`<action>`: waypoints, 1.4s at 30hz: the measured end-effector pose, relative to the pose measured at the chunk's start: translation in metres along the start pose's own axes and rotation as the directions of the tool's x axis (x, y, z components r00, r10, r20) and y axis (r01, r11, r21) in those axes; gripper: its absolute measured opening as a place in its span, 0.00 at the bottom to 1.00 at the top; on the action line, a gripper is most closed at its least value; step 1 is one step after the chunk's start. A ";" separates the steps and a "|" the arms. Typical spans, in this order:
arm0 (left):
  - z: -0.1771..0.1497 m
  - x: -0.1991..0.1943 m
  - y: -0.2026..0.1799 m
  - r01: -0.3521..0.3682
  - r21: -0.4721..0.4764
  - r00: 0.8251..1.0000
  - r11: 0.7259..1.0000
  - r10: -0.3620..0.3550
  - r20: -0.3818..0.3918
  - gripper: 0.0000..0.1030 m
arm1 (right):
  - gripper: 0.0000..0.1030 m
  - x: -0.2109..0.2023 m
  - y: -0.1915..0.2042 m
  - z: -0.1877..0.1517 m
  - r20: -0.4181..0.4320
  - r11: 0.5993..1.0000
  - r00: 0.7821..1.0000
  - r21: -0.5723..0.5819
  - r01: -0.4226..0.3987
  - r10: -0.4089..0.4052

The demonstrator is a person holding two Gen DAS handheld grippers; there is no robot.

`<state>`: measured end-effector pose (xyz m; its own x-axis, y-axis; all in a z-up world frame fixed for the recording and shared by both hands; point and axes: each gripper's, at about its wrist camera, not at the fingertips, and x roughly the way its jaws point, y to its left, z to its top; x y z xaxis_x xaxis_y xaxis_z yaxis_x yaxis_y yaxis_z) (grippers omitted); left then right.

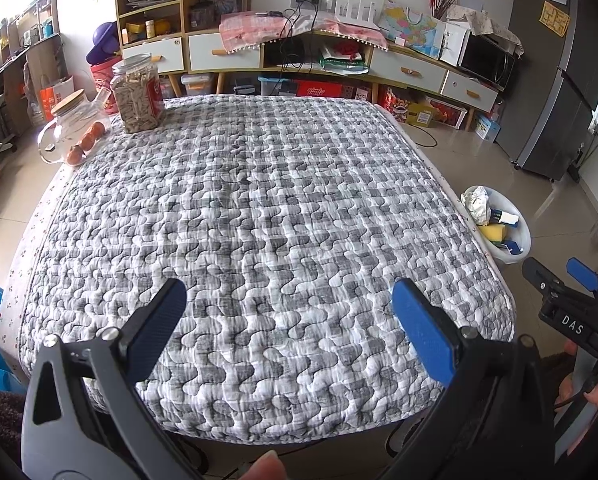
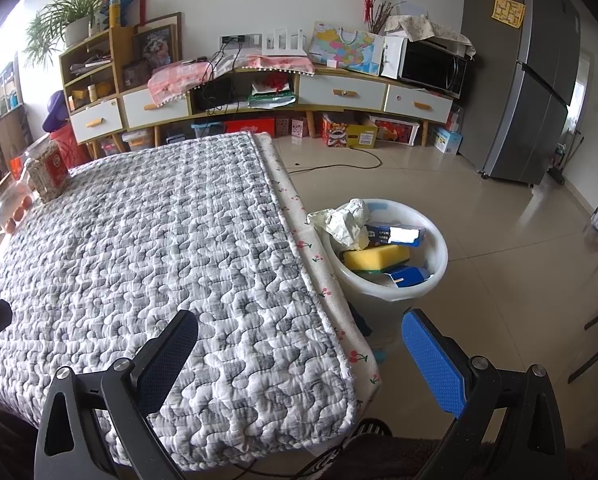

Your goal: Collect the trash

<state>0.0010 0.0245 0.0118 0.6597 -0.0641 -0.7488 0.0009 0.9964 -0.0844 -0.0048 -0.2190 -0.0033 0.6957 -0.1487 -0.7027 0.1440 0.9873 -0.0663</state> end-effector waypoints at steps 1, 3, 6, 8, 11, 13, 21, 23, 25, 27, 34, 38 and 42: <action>0.000 0.000 0.000 0.000 0.000 1.000 1.000 0.000 0.000 0.99 | 1.00 0.000 0.000 0.000 0.000 1.000 1.000 0.000 0.000 0.000; 0.000 0.000 0.000 0.000 -0.001 1.000 1.000 0.000 0.001 0.99 | 1.00 0.000 0.000 0.000 0.000 1.000 1.000 -0.001 0.001 -0.001; 0.000 0.000 0.000 -0.001 -0.001 1.000 1.000 0.001 0.001 0.99 | 1.00 0.000 0.000 0.000 0.000 1.000 1.000 -0.001 0.001 -0.001; 0.000 0.000 0.000 -0.001 -0.002 1.000 1.000 0.001 0.001 0.99 | 1.00 0.000 0.000 0.000 0.000 1.000 1.000 -0.001 0.001 -0.001; 0.000 0.000 0.000 -0.001 -0.001 1.000 1.000 0.001 0.001 0.99 | 1.00 0.000 0.000 0.000 -0.001 1.000 1.000 -0.001 0.001 -0.001; 0.000 -0.001 0.000 -0.001 -0.001 1.000 1.000 0.001 0.002 0.99 | 1.00 0.001 0.000 0.000 -0.001 1.000 1.000 -0.002 0.001 -0.001; 0.000 -0.001 0.000 -0.003 0.000 1.000 1.000 0.003 0.003 0.99 | 1.00 0.001 0.000 -0.001 -0.001 1.000 1.000 -0.002 0.001 -0.001; 0.000 -0.001 0.000 -0.003 0.000 1.000 1.000 0.003 0.003 0.99 | 1.00 0.001 0.000 -0.001 -0.001 1.000 1.000 -0.002 0.002 -0.002; 0.000 -0.001 0.000 -0.002 0.000 1.000 1.000 0.002 0.003 0.99 | 1.00 0.001 0.000 -0.001 -0.001 1.000 1.000 -0.002 0.002 -0.002; 0.000 -0.001 0.000 -0.002 0.001 1.000 1.000 0.002 0.005 0.99 | 1.00 0.001 0.000 -0.001 -0.001 1.000 1.000 -0.003 0.002 -0.002; 0.002 -0.003 -0.002 -0.007 0.013 1.000 1.000 0.007 0.018 0.99 | 1.00 0.001 -0.004 -0.003 0.004 1.000 1.000 0.001 0.003 -0.003; 0.001 -0.007 -0.003 -0.010 0.020 0.999 1.000 0.009 0.034 0.99 | 1.00 0.001 -0.004 -0.003 0.005 1.000 1.000 -0.001 0.006 -0.006; 0.002 -0.008 -0.003 -0.004 0.019 0.999 1.000 0.003 0.039 0.99 | 1.00 0.001 -0.005 -0.002 0.008 1.000 1.000 -0.001 0.011 -0.011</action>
<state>-0.0032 0.0219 0.0197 0.6884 -0.0590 -0.7229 0.0129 0.9975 -0.0691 -0.0061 -0.2237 -0.0055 0.6998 -0.1600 -0.6962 0.1509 0.9857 -0.0749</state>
